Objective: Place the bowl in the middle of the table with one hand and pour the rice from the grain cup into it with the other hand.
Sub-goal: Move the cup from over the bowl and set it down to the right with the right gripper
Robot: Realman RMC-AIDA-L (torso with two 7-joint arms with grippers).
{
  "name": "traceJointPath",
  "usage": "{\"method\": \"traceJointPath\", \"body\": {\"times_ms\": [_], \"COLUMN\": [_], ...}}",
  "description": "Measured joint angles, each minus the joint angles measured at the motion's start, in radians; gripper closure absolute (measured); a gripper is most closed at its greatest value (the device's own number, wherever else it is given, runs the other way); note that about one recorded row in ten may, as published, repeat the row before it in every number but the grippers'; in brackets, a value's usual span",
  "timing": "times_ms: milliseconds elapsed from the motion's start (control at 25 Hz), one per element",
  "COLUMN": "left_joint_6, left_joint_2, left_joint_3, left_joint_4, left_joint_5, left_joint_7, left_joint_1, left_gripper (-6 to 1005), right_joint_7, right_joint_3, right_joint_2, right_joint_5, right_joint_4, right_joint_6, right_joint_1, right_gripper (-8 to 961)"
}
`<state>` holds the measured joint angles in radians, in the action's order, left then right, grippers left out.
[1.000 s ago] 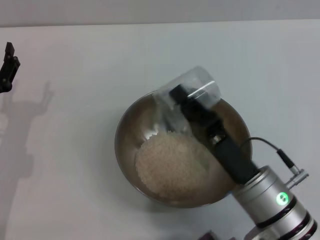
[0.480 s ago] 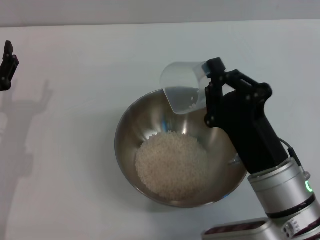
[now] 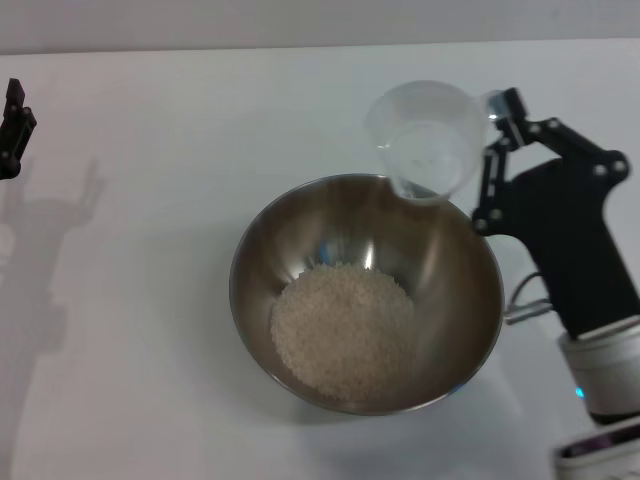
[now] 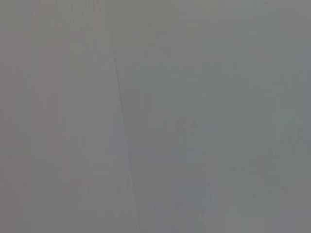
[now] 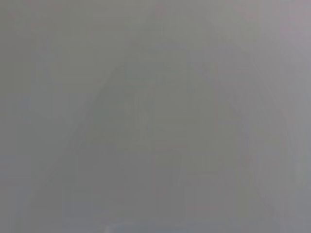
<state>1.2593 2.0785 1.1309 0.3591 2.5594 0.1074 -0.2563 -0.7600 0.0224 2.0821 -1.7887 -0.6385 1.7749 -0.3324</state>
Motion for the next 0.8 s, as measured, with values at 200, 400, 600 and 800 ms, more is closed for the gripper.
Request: {"method": "traceJointPath", "body": {"times_ms": [200,400,600,800], "left_joint_6": [0.001,0.001,0.001,-0.001], "left_joint_2": [0.000,-0.001,-0.001,-0.001], "left_joint_3": [0.000,0.000,0.000,-0.001], "left_joint_4": [-0.002,-0.005,-0.007,-0.009], "left_joint_5": [-0.010,-0.016,-0.016,-0.016], "left_joint_7": [0.001,0.001,0.001,0.001], "left_joint_1": [0.001,0.000,0.000,-0.001], "left_gripper": [172,172,172,172], "right_joint_7": [0.345,0.532,0.600,0.751], "right_joint_3": [0.003,-0.004,-0.020,-0.079], "right_joint_2": [-0.001,0.001,0.000,0.000], "right_joint_5": [-0.023,-0.047,-0.040,-0.030], "right_joint_4": [0.127,0.228,0.259,0.319], "right_joint_6": [0.079,0.110,0.114,0.096], "right_joint_1": [0.015,0.023,0.029,0.046], "right_gripper": [938,938,939,940]}}
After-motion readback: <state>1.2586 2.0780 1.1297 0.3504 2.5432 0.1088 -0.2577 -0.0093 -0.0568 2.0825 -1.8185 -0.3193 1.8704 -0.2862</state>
